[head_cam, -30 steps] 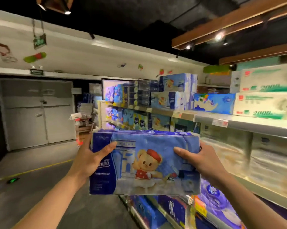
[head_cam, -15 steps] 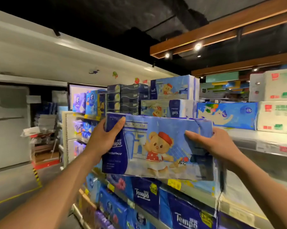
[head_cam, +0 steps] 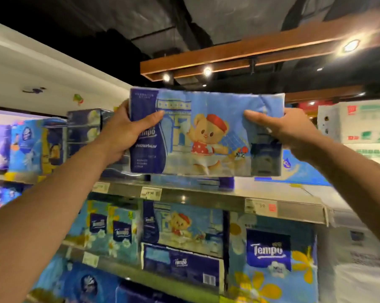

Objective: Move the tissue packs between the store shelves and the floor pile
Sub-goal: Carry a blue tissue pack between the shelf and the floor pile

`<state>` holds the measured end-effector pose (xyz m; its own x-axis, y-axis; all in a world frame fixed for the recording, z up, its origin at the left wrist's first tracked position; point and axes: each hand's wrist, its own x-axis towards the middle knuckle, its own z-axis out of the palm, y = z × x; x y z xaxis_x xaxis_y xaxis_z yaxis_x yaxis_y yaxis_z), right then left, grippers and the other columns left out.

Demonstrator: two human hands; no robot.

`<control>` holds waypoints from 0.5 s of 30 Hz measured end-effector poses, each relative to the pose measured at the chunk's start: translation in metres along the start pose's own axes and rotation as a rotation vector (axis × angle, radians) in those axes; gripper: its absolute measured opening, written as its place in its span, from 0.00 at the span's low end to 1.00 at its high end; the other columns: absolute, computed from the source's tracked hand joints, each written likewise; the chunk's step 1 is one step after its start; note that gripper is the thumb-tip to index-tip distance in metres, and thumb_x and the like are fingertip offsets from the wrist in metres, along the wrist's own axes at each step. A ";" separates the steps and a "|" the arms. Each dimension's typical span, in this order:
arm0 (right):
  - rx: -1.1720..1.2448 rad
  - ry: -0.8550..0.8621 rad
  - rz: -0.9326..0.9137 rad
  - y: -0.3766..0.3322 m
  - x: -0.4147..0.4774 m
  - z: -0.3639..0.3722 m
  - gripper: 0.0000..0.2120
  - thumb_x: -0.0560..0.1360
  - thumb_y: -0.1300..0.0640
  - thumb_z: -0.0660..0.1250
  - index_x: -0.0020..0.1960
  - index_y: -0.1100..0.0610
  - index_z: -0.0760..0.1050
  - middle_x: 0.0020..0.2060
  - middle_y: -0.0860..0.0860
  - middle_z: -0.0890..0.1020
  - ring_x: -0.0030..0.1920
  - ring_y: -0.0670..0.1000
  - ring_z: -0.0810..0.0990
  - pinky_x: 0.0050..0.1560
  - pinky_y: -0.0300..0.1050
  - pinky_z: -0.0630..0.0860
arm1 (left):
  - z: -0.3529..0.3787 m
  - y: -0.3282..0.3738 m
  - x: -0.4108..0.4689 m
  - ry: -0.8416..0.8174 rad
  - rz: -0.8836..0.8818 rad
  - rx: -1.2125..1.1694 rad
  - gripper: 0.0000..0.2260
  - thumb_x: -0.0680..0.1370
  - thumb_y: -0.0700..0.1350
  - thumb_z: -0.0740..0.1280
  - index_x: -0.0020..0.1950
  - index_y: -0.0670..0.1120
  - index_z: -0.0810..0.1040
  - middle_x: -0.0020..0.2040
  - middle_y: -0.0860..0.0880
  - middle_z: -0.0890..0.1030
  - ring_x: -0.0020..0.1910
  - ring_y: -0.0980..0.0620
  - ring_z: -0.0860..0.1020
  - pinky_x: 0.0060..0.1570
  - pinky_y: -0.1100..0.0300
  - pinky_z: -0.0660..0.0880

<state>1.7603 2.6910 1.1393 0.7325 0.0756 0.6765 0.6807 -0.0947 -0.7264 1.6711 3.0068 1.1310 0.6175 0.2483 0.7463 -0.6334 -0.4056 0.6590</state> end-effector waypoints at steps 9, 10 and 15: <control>-0.131 0.187 -0.040 -0.006 0.110 0.063 0.18 0.67 0.45 0.79 0.50 0.54 0.82 0.49 0.51 0.87 0.47 0.50 0.87 0.49 0.47 0.84 | -0.010 -0.074 0.171 -0.064 0.183 0.183 0.14 0.75 0.56 0.73 0.58 0.55 0.76 0.46 0.64 0.78 0.35 0.73 0.76 0.33 0.77 0.70; -0.132 0.201 -0.036 -0.002 0.118 0.068 0.17 0.68 0.45 0.79 0.50 0.54 0.82 0.49 0.51 0.87 0.47 0.50 0.87 0.47 0.46 0.85 | -0.010 -0.084 0.183 -0.074 0.198 0.198 0.15 0.74 0.57 0.73 0.58 0.56 0.77 0.47 0.62 0.79 0.37 0.73 0.76 0.34 0.77 0.69; -0.195 0.231 0.017 0.022 0.154 0.089 0.25 0.64 0.42 0.80 0.54 0.54 0.81 0.48 0.49 0.87 0.46 0.51 0.88 0.51 0.53 0.84 | -0.005 -0.127 0.225 -0.109 0.206 0.198 0.33 0.64 0.66 0.73 0.64 0.52 0.74 0.58 0.56 0.81 0.49 0.60 0.80 0.53 0.57 0.78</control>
<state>1.8894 2.7885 1.2169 0.7070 -0.1537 0.6903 0.6372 -0.2848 -0.7161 1.8881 3.1182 1.2158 0.5388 0.0517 0.8409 -0.6535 -0.6042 0.4559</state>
